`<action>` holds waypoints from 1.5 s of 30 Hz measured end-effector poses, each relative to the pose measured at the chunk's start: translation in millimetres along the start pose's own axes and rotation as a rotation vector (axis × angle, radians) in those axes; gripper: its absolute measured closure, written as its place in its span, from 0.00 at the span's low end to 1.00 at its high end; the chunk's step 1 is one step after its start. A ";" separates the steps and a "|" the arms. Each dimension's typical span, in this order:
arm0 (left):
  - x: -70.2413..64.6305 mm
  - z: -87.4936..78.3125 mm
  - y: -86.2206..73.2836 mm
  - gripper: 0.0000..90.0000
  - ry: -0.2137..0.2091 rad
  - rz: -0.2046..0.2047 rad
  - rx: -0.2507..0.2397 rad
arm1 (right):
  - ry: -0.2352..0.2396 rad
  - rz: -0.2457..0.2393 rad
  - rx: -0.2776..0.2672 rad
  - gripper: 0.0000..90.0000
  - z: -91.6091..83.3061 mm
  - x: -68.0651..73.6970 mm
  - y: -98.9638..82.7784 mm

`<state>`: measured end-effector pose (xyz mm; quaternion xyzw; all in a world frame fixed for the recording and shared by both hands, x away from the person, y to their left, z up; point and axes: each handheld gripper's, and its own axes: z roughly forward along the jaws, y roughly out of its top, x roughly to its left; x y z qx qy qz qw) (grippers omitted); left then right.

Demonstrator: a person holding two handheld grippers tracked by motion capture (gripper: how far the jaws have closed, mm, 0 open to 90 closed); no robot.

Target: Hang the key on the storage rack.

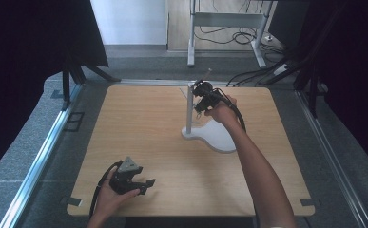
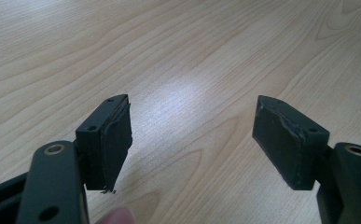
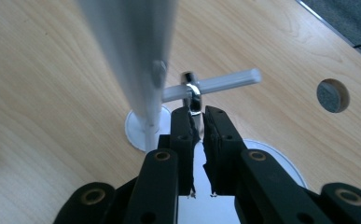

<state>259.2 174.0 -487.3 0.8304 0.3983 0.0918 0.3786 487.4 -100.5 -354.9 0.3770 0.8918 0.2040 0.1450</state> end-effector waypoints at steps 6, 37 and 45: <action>-1.1 1.2 0.1 0.32 -0.002 0.002 0.003 | 0.018 -0.013 -0.004 0.84 -2.1 5.3 -5.3; -6.2 6.9 -0.1 0.32 0.010 0.015 0.023 | 0.108 0.038 -0.152 0.68 -30.9 2.4 -88.4; -8.6 9.9 -0.2 0.32 0.010 0.024 0.034 | 0.113 0.047 -0.156 0.66 -26.7 8.2 -126.2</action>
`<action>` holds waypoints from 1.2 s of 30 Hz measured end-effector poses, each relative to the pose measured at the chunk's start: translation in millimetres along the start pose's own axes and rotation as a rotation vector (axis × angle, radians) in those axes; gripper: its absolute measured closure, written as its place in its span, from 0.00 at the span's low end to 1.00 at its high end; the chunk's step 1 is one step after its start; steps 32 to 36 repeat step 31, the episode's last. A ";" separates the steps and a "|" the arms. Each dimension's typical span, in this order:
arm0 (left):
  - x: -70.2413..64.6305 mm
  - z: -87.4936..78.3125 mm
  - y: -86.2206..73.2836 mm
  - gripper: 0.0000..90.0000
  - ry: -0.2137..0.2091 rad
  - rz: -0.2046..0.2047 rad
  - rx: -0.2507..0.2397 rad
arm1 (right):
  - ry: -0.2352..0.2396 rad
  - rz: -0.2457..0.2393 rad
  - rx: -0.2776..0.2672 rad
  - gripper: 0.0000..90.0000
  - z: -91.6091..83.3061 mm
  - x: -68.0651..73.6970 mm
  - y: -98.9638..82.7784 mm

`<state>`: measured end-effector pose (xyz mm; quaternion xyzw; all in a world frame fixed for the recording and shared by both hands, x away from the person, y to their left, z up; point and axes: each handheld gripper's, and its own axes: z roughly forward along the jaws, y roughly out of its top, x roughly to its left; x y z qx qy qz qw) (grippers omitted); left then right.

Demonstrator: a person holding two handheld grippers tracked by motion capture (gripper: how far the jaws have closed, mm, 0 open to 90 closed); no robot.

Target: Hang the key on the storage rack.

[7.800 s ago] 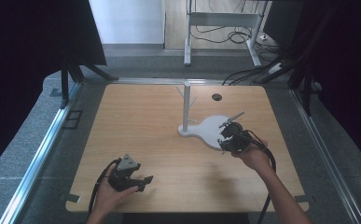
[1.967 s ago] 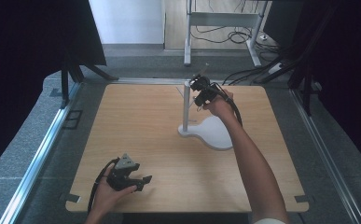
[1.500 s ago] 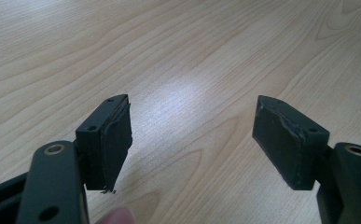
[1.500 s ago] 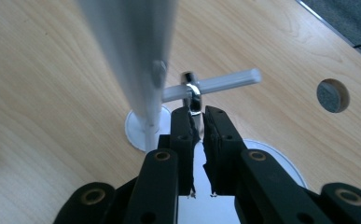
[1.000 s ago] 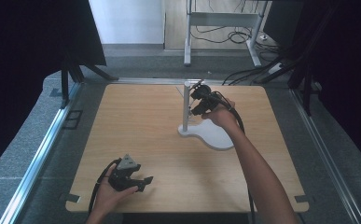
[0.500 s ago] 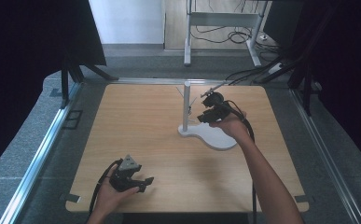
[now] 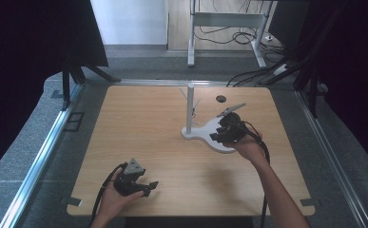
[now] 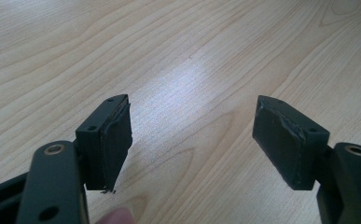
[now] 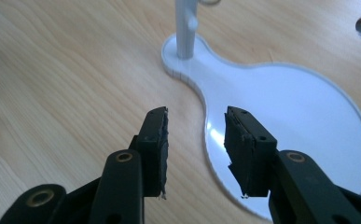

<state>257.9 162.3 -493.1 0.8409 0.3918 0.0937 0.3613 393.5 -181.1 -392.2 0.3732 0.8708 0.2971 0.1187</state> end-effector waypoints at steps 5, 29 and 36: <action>-0.9 0.0 0.1 0.32 0.002 -0.001 -0.002 | -0.006 0.000 0.006 0.64 4.1 5.5 -28.0; -4.0 4.6 -0.7 0.32 0.007 0.008 0.018 | -0.023 0.091 -0.047 0.62 18.6 5.2 -111.0; -4.1 4.1 -0.6 0.32 0.006 0.008 0.016 | -0.047 0.099 -0.057 0.60 18.3 2.9 -115.1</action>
